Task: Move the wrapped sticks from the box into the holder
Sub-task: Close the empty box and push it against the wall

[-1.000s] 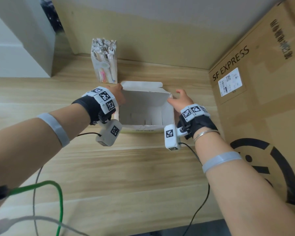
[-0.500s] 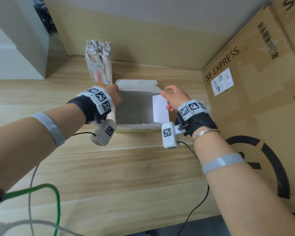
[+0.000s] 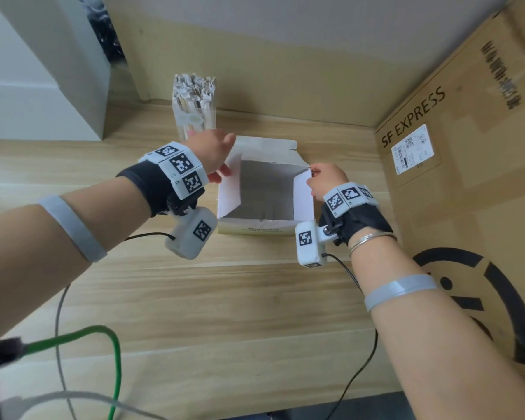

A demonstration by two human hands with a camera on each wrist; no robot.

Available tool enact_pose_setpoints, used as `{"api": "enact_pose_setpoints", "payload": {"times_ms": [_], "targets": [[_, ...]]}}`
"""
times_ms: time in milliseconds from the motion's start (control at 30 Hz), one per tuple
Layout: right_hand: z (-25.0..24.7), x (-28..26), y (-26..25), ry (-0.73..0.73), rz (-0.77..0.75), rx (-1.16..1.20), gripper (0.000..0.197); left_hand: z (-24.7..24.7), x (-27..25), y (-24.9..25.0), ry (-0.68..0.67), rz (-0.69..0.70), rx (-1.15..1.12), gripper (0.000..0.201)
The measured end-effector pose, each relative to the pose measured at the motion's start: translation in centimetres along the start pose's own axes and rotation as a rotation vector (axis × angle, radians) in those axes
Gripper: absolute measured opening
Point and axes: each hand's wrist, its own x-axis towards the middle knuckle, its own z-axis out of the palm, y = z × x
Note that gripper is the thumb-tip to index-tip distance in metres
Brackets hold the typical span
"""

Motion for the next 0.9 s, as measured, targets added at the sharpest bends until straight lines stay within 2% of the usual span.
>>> {"api": "enact_pose_setpoints", "payload": {"times_ms": [67,133,300,533,667,900], "targets": [[-0.1,0.2,0.1,-0.022,-0.003,0.012,0.036,0.6,-0.2,-0.3,-0.025,0.021,0.044,0.036],[-0.2,0.4,0.3,-0.059,-0.01,0.046,0.037,1.3,-0.1,-1.0,-0.025,0.024,0.106,0.043],[-0.5,0.7,0.6,-0.11,0.048,0.26,0.048,1.6,1.1,-2.4,-0.092,-0.153,-0.047,0.048],[-1.6,0.5,0.6,-0.222,0.091,0.387,0.036,1.1,2.1,-2.5,-0.209,-0.135,-0.087,0.049],[-1.9,0.1,1.0,-0.28,0.071,0.529,0.036,0.7,2.3,-2.8,-0.27,-0.173,-0.153,0.05],[-2.4,-0.5,1.7,-0.253,-0.022,0.738,0.029,0.8,2.6,-2.9,-0.251,-0.13,-0.215,0.04]]}}
